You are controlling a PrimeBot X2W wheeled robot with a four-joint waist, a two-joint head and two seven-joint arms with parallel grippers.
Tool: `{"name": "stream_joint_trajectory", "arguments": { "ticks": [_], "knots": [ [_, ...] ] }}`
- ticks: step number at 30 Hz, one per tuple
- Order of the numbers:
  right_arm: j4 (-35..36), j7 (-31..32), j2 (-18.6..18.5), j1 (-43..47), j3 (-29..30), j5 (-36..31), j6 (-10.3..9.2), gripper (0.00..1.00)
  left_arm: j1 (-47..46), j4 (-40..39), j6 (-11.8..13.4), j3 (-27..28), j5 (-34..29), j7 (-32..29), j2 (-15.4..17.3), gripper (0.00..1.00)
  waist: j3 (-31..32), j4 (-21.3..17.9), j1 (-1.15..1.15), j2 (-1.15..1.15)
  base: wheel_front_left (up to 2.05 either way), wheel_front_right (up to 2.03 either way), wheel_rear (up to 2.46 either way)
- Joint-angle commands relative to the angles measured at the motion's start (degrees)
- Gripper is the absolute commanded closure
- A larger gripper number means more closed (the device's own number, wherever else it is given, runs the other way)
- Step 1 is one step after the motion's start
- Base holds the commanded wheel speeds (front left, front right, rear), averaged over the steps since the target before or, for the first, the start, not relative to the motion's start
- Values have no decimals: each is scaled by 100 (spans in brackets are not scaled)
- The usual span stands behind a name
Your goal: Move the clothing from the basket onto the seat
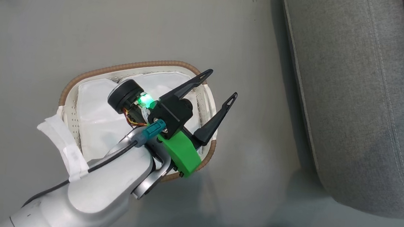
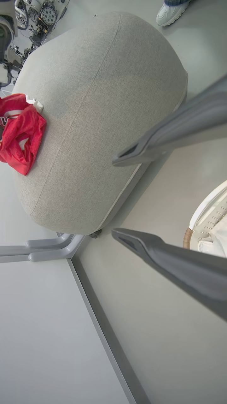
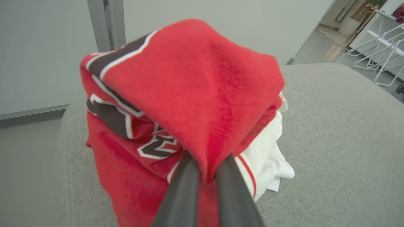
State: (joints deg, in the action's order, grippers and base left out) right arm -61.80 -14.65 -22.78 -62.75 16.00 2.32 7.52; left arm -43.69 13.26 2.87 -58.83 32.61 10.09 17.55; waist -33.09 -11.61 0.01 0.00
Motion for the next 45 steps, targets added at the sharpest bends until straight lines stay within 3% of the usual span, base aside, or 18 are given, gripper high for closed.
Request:
{"name": "stream_joint_trajectory", "arguments": {
  "ticks": [1,13,24,36,45],
  "knots": [
    [30,-44,38,92,-65,-11,-6,0,89,30,16,40,56,31,40,0,66,-55,-1,0,0,0,0],
    [1003,-59,38,943,-736,278,-7,0,409,271,20,390,491,372,-89,0,723,-201,-1,0,0,0,0],
    [1429,-60,-58,1354,-1175,333,-6,0,955,470,12,1089,692,512,-305,0,1765,203,-1,0,0,0,0],
    [1951,-54,726,2089,-1341,494,-6,0,2185,315,74,2576,97,513,-431,0,2548,1033,-1,0,0,0,0],
    [3263,-54,1605,3565,-1083,399,-6,0,3051,209,105,3633,-349,507,-493,0,2772,1473,-1,0,0,0,0]
  ]
}}
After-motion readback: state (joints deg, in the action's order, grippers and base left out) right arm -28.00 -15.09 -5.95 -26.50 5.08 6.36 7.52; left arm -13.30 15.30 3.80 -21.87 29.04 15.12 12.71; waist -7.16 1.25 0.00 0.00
